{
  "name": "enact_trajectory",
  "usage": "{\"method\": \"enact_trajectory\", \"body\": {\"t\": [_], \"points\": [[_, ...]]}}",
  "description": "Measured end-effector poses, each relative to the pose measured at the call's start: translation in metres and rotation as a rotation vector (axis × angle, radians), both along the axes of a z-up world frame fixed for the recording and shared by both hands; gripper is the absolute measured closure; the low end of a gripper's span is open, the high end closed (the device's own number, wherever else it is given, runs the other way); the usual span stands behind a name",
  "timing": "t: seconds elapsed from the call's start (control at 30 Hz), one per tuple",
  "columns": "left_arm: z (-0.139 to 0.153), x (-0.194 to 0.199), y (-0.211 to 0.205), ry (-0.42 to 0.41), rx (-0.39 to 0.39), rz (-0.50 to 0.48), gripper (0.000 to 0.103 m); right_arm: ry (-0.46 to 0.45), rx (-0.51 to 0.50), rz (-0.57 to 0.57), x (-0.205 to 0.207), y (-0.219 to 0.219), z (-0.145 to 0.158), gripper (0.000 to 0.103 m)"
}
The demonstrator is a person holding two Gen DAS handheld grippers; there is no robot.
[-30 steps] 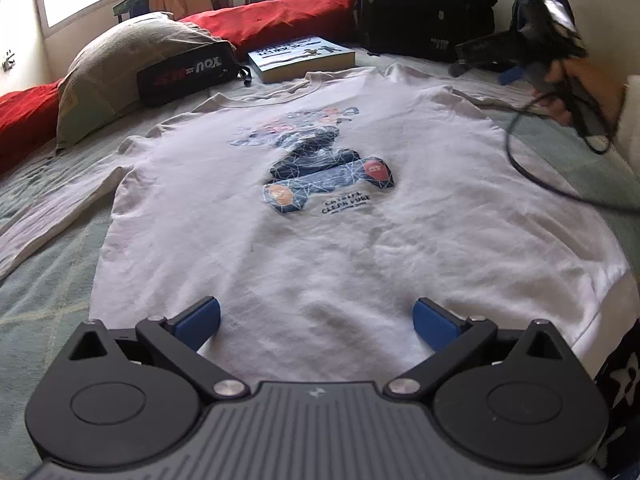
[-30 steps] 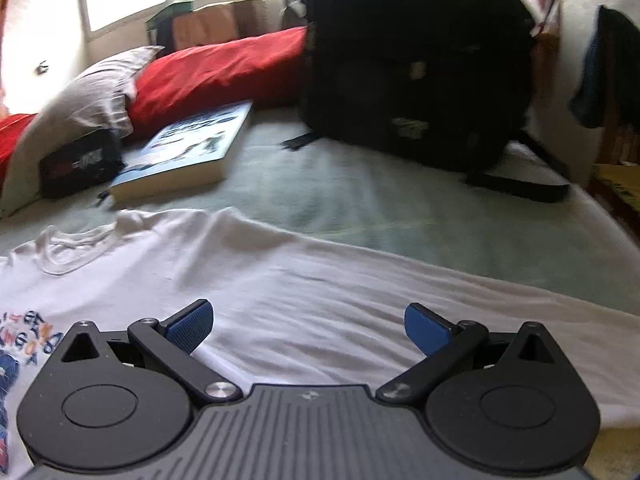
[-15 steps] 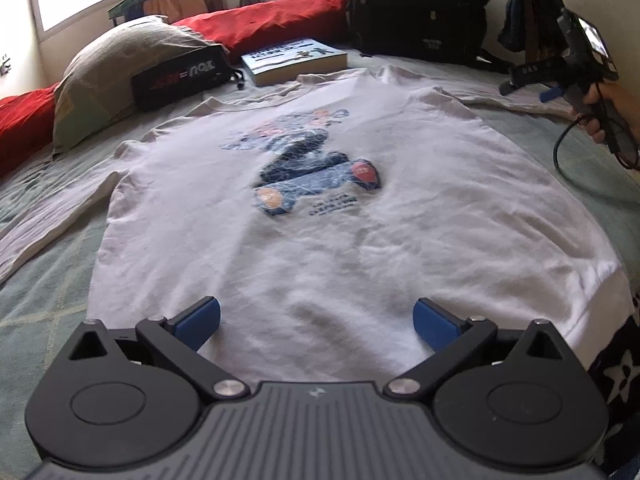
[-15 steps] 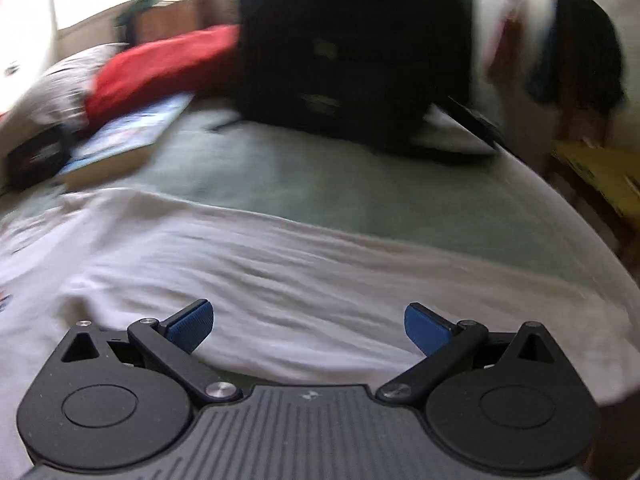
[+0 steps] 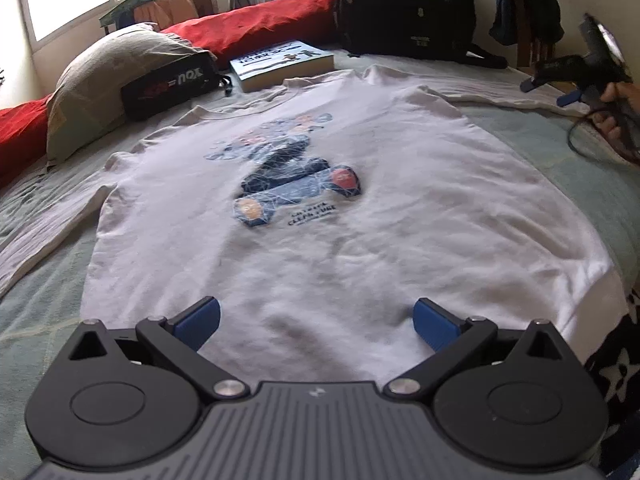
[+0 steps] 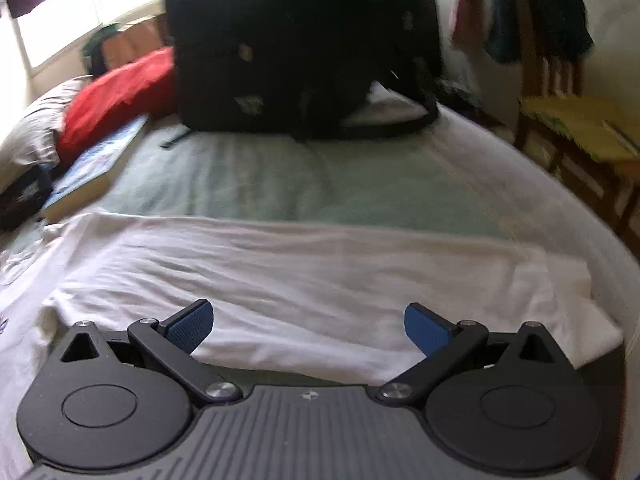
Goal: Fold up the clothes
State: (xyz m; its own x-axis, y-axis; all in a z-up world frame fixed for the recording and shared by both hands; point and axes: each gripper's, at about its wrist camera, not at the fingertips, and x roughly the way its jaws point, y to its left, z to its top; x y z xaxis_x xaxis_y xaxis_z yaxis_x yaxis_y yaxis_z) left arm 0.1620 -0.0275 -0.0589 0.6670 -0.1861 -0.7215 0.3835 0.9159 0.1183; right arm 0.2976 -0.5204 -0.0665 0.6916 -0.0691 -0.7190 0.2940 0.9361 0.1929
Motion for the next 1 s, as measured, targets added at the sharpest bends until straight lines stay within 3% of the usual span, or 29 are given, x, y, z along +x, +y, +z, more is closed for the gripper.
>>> {"method": "enact_trajectory", "body": {"t": [0.13, 0.3, 0.43, 0.6, 0.83, 1.0], "points": [[0.002, 0.0, 0.006, 0.002, -0.008, 0.015, 0.001, 0.002, -0.019, -0.005, -0.016, 0.002, -0.004, 0.0], [0.001, 0.0, 0.017, -0.002, -0.057, 0.032, 0.001, 0.017, -0.012, 0.013, -0.042, 0.021, 0.029, 0.0], [-0.009, 0.001, 0.025, 0.069, -0.091, 0.056, 0.001, -0.053, 0.027, 0.134, -0.065, 0.062, 0.066, 0.0], [0.01, -0.009, 0.041, -0.017, -0.108, 0.065, 0.001, -0.092, 0.038, 0.342, -0.089, 0.141, 0.09, 0.0], [-0.011, 0.002, 0.051, 0.047, -0.084, 0.117, 0.001, -0.036, 0.007, 0.565, -0.115, 0.25, 0.056, 0.0], [-0.009, -0.008, 0.055, 0.043, -0.092, 0.114, 0.001, -0.026, -0.032, 0.616, -0.133, 0.297, 0.024, 0.0]]}}
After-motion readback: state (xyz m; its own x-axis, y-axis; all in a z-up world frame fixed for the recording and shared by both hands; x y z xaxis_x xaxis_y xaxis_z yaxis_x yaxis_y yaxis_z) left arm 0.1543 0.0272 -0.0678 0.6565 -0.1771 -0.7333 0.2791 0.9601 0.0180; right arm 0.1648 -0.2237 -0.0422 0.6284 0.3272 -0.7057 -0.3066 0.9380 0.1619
